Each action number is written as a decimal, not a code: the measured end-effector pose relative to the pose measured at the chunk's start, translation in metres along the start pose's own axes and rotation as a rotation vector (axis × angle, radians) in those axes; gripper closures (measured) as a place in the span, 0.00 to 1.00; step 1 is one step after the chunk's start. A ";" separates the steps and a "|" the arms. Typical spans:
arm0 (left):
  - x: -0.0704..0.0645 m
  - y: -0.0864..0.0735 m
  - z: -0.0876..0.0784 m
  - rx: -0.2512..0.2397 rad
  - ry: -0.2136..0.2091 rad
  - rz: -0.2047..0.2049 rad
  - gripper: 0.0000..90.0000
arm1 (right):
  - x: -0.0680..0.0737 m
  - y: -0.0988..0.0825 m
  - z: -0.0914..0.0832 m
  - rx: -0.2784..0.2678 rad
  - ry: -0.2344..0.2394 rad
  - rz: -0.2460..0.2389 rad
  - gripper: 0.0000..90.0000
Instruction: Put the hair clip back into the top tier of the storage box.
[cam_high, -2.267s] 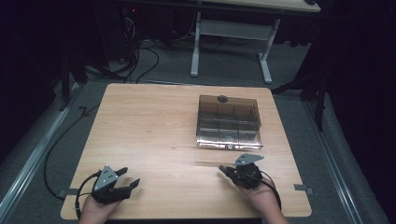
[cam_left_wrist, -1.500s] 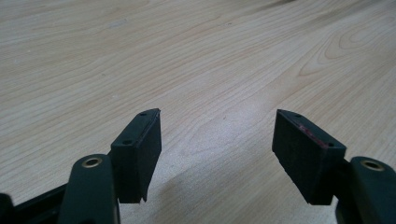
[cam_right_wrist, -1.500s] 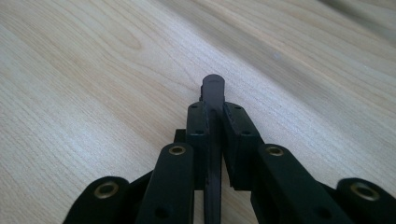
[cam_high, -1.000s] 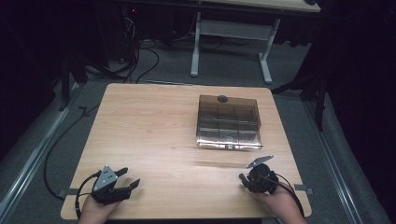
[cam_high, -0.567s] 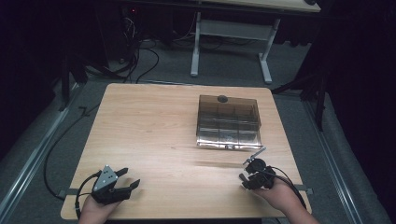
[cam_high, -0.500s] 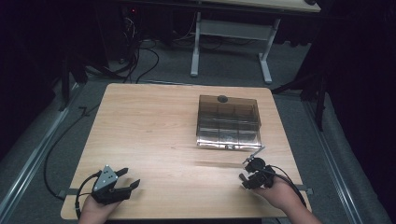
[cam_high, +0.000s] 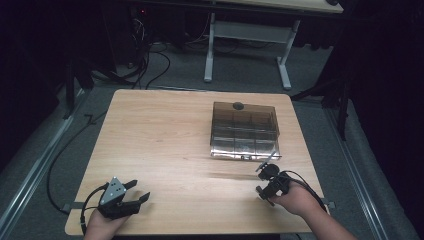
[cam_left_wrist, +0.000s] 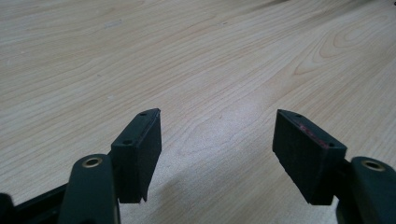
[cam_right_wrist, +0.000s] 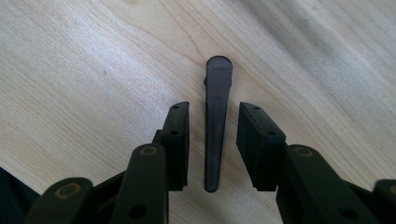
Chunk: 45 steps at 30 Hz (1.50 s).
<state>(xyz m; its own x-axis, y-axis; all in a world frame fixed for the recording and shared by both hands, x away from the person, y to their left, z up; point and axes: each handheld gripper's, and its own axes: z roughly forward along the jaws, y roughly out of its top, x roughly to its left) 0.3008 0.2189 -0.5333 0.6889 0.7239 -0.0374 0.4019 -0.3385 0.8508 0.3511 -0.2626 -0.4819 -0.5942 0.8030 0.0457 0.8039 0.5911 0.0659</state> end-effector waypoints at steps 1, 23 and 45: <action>0.000 0.000 0.000 0.000 0.000 0.000 0.37 | 0.001 0.001 0.000 0.009 -0.007 0.007 0.73; 0.000 0.000 0.000 0.000 -0.002 0.001 0.37 | 0.000 0.008 0.006 0.043 -0.019 -0.005 0.88; 0.000 0.000 0.000 0.001 -0.001 0.000 0.37 | -0.001 0.009 -0.007 0.038 -0.016 -0.017 0.89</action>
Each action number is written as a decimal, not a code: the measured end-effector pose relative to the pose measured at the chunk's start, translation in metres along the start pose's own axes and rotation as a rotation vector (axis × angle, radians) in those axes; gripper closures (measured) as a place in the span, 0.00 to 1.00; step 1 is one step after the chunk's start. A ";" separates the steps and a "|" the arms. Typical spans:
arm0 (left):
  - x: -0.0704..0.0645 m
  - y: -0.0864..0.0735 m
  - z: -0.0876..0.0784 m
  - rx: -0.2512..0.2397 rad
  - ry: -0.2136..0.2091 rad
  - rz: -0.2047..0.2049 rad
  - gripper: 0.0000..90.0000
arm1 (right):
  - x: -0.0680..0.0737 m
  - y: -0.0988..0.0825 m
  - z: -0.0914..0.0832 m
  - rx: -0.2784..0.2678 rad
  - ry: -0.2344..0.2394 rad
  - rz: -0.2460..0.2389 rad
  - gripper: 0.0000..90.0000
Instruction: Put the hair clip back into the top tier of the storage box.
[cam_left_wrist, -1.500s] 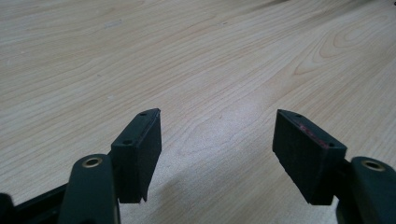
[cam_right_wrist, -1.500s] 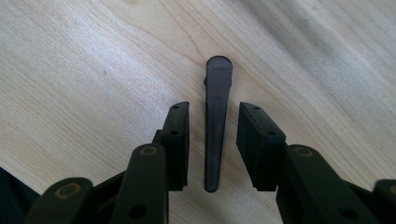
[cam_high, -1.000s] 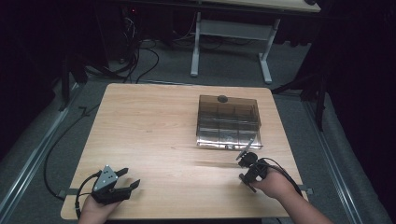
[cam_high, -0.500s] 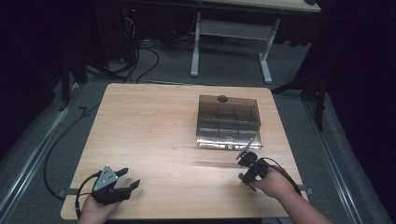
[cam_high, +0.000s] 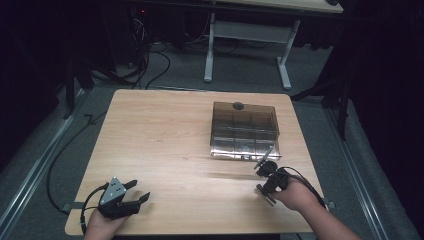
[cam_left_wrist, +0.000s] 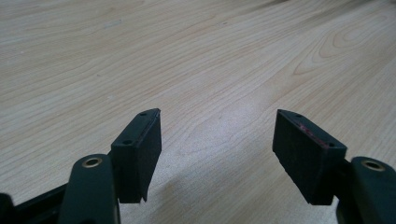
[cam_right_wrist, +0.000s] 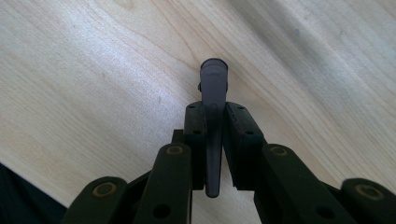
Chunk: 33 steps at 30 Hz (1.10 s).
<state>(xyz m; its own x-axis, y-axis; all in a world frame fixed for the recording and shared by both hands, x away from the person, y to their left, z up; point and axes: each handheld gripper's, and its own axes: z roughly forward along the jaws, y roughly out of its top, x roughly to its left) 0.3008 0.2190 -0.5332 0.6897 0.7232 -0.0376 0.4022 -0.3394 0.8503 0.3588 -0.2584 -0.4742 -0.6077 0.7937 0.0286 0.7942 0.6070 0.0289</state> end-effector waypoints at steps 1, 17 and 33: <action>0.000 0.000 0.000 -0.001 0.000 0.000 0.37 | 0.000 0.000 -0.002 -0.001 0.001 0.003 0.89; 0.000 0.000 0.000 0.000 -0.001 -0.001 0.37 | -0.009 0.003 -0.055 -0.031 0.005 -0.006 0.88; 0.001 0.000 0.000 0.002 -0.003 -0.003 0.37 | -0.015 0.039 -0.086 -0.049 -0.008 -0.018 0.88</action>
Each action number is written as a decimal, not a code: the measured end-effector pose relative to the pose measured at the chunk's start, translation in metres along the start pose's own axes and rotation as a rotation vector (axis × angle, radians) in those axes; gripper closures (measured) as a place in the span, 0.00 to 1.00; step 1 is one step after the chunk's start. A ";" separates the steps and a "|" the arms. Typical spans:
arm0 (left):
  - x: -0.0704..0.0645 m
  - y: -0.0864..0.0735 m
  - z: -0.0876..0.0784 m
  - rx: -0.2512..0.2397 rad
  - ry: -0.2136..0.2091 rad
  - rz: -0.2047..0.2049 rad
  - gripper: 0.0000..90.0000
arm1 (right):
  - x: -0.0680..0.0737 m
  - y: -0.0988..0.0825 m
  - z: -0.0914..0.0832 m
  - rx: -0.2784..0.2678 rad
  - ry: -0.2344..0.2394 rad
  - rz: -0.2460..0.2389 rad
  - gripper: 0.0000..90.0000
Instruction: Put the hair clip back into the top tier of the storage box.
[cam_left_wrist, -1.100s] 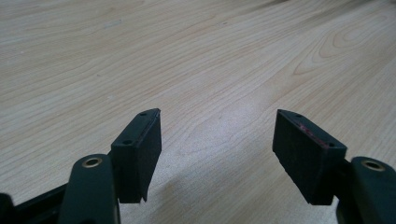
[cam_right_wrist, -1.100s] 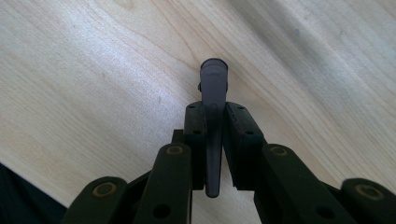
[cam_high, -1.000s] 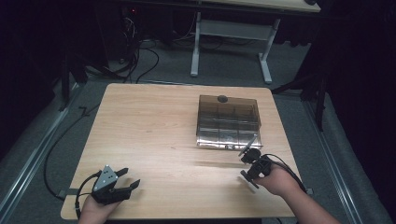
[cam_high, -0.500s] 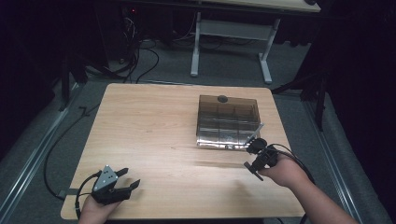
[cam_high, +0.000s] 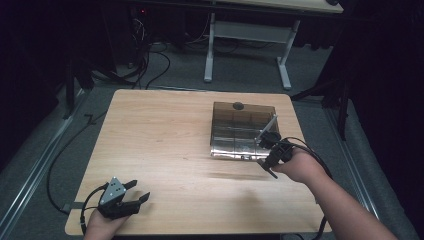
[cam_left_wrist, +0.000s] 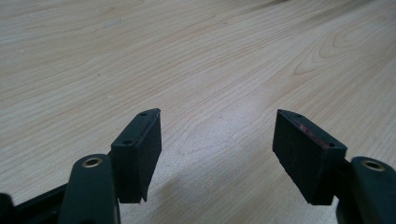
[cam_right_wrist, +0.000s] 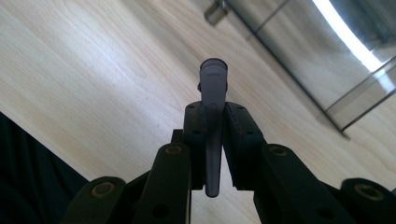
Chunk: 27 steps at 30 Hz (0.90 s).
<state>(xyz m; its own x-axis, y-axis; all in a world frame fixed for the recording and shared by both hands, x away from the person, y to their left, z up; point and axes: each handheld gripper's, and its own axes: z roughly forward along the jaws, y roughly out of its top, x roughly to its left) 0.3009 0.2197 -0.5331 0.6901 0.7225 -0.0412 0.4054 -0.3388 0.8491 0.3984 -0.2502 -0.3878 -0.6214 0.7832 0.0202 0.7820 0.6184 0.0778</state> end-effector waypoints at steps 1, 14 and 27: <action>0.000 0.000 0.000 0.000 0.000 0.000 0.37 | 0.000 0.000 0.000 0.000 0.000 0.000 0.88; 0.000 0.000 0.000 -0.003 -0.003 -0.001 0.37 | -0.002 0.039 -0.003 0.000 -0.001 -0.029 0.88; 0.000 0.000 0.000 -0.005 -0.005 0.000 0.37 | -0.008 0.067 -0.004 -0.032 -0.009 -0.037 0.88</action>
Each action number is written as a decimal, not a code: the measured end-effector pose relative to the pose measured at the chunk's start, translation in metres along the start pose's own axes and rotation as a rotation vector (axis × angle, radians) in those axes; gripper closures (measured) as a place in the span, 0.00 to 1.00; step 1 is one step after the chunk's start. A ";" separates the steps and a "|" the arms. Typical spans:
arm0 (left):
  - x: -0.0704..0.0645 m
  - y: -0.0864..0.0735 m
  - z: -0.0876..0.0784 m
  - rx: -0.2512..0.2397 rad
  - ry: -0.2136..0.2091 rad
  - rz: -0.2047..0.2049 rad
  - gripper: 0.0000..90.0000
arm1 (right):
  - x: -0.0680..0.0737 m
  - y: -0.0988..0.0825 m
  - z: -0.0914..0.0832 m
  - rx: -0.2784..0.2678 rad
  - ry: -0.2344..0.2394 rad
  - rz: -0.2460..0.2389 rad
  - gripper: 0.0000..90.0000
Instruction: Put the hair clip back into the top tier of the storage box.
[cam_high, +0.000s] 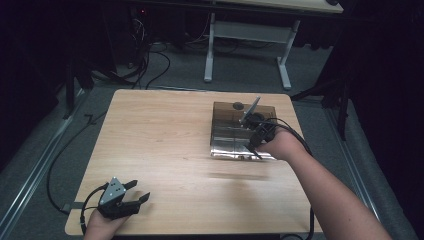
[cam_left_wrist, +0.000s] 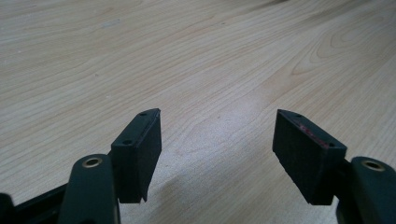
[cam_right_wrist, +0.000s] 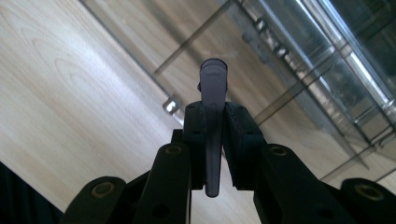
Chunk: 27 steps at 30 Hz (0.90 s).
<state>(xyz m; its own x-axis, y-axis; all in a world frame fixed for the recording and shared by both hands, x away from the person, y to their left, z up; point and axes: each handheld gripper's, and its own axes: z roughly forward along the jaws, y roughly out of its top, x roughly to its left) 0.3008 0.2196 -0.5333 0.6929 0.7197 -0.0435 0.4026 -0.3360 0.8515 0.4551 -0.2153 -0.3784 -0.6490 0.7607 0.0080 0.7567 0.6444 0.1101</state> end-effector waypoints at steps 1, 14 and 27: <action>0.000 0.000 0.000 0.000 0.000 0.000 0.37 | -0.002 0.002 0.000 -0.010 0.004 -0.015 0.88; 0.000 0.000 0.000 -0.004 -0.002 -0.001 0.37 | -0.008 0.023 0.010 -0.022 -0.023 -0.018 0.88; 0.000 0.000 0.000 -0.002 -0.005 0.000 0.37 | -0.009 0.025 0.028 0.007 -0.022 -0.015 0.88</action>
<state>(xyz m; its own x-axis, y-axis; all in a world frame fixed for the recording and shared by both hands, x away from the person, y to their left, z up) 0.3008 0.2198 -0.5334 0.6957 0.7169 -0.0458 0.4015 -0.3351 0.8523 0.4826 -0.2038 -0.4036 -0.6581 0.7527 -0.0159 0.7478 0.6559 0.1029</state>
